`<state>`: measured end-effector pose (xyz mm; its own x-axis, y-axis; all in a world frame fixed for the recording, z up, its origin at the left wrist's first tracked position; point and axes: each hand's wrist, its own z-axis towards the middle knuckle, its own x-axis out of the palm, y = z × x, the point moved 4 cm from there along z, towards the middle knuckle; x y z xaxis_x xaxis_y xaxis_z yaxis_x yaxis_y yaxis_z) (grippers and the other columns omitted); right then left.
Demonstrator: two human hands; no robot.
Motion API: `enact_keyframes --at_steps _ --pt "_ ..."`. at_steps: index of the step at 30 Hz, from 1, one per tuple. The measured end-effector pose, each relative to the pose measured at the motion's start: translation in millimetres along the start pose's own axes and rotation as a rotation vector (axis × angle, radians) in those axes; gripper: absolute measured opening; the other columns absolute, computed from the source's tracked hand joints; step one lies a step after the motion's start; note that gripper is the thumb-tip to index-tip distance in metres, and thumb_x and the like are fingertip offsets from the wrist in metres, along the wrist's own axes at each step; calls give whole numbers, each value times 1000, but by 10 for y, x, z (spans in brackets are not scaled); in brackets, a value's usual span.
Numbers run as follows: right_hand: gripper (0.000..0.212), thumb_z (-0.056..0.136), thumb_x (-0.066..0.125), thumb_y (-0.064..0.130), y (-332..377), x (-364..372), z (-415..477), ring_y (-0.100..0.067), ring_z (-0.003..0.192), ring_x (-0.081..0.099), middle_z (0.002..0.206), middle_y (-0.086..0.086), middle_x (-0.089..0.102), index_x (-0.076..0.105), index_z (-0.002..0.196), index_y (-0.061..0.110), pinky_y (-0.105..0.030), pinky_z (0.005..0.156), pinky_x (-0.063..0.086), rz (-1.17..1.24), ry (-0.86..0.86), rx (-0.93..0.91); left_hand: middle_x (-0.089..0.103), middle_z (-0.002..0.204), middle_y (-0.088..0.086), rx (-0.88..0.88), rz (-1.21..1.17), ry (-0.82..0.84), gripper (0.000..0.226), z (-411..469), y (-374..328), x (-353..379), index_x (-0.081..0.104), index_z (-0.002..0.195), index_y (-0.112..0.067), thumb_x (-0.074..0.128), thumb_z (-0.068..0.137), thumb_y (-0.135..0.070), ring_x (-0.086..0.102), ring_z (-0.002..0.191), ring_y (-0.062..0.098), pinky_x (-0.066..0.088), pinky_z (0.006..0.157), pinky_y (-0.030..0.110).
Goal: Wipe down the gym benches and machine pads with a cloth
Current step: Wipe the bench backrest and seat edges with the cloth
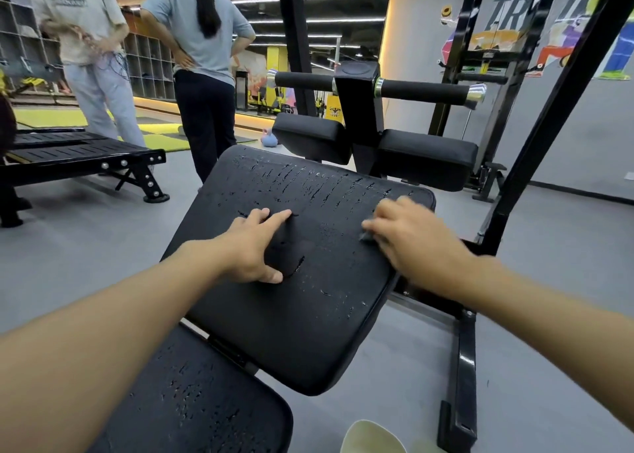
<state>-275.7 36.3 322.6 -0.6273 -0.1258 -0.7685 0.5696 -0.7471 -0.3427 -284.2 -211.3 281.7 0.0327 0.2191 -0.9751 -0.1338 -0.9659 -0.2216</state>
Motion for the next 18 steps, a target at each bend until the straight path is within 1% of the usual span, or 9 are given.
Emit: enact_keyframes --at_steps 2,3,5,8,10,13,14,16,18 --pt "10 81 70 7 -170 -51 98 -33 72 50 87 -11 56 73 91 8 -42 60 48 0 -92 177 -9 165 1 -11 41 -52 114 -3 -8 63 -9 156 -39 79 83 -38 3 150 33 30 116 53" --pt "8 81 70 7 -119 -51 108 -33 72 50 86 -11 56 73 88 7 -42 60 47 -12 -114 207 -13 164 3 -25 56 -72 114 5 6 86 -11 156 -38 77 84 -39 1 151 33 29 116 53" --pt "5 78 71 10 204 13 71 -32 72 51 83 -9 55 72 84 11 -40 58 46 8 -68 76 -18 164 11 -84 58 -76 116 13 75 118 -15 156 -37 75 84 -47 -1 151 38 24 118 54" --pt "12 74 74 13 472 104 -22 -28 71 52 83 -3 55 72 84 17 -35 55 44 -1 77 -171 -7 164 18 -139 -9 -44 122 9 206 141 -13 157 -31 75 78 -60 8 151 41 24 119 54" --pt "10 75 75 12 210 78 133 -30 71 52 83 -6 55 74 85 16 -37 56 44 -20 38 -68 -2 165 16 -127 -52 -47 122 -3 247 126 -7 158 -31 77 75 -60 14 151 39 25 119 50" --pt "10 84 66 9 -79 33 299 -34 77 50 89 -12 56 74 89 6 -42 64 47 19 -92 237 2 165 15 -101 -88 -45 116 -10 299 97 -1 159 -33 80 78 -50 16 151 34 25 120 45" --pt "10 82 64 9 30 51 293 -34 77 50 89 -13 55 73 87 6 -42 64 46 16 -91 218 5 164 15 -99 -91 -42 113 -7 317 91 0 159 -33 80 79 -45 18 150 35 27 119 45" --pt "11 78 63 9 435 106 181 -33 75 52 85 -10 55 69 87 9 -39 60 44 30 -26 15 13 159 12 -101 -85 -42 109 -2 323 78 2 158 -35 79 81 -40 28 144 37 33 115 47" --pt "23 78 65 8 606 142 75 -29 73 52 86 -6 56 66 100 12 -38 59 45 73 54 -151 18 154 10 -111 -70 -52 107 -8 310 69 4 157 -37 79 81 -39 32 138 37 36 112 50"
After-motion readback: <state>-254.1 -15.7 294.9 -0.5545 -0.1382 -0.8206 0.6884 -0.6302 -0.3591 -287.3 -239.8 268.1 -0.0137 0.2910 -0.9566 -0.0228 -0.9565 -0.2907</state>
